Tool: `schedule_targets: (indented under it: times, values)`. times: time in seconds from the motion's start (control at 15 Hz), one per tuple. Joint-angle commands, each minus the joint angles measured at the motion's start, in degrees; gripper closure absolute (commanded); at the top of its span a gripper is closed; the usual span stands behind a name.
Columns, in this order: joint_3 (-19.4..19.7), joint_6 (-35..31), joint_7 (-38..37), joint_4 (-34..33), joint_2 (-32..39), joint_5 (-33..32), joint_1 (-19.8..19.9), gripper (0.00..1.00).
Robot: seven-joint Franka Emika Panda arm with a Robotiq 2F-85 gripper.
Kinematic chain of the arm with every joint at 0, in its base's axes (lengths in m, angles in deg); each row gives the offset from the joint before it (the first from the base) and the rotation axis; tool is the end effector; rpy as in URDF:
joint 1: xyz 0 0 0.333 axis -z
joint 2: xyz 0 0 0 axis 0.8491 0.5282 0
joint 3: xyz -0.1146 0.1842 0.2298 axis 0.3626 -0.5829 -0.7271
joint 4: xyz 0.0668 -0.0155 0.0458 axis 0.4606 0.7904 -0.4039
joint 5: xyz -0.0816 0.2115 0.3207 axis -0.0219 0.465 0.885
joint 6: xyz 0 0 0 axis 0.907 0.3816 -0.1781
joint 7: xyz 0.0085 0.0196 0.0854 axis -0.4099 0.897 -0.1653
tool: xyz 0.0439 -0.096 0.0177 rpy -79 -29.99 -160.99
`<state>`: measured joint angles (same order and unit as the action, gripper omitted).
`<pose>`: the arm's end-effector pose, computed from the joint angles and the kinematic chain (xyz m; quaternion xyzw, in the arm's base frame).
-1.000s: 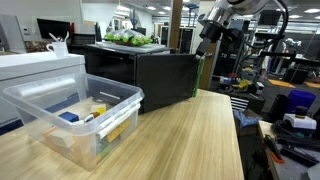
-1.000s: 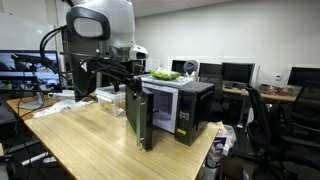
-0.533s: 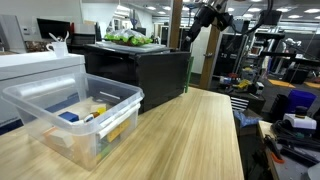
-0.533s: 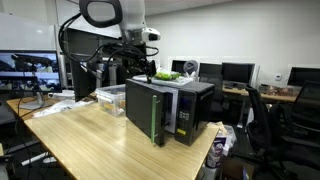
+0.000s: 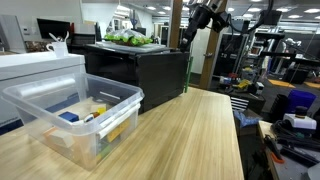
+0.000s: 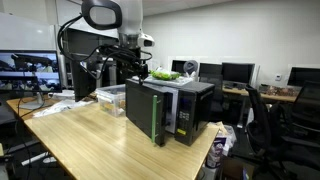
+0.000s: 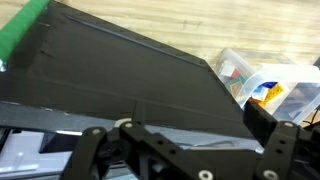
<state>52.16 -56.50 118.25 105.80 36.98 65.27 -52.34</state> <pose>0.4861 -0.1851 0.4289 -0.9727 -0.0830 -0.1717 0.1324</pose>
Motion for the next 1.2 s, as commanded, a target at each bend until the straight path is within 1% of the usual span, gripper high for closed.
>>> schedule_targets:
  times: [0.0, 0.2, 0.4, 0.8, 1.13]
  values:
    - [-1.1, 1.8, -3.4, -2.8, 2.3, 1.1, 1.0, 0.0]
    - [-1.6, 1.8, -6.0, -4.6, 4.3, 0.9, 1.2, 0.0]
    - [-2.1, 1.4, -7.6, -4.9, 6.6, 0.8, 1.5, 0.0]
    - [-3.0, 0.1, -8.2, -6.4, 11.0, 1.1, 3.6, 0.0]
    - [-3.8, 0.5, -7.6, -10.4, 12.7, 3.4, 6.0, 0.0]
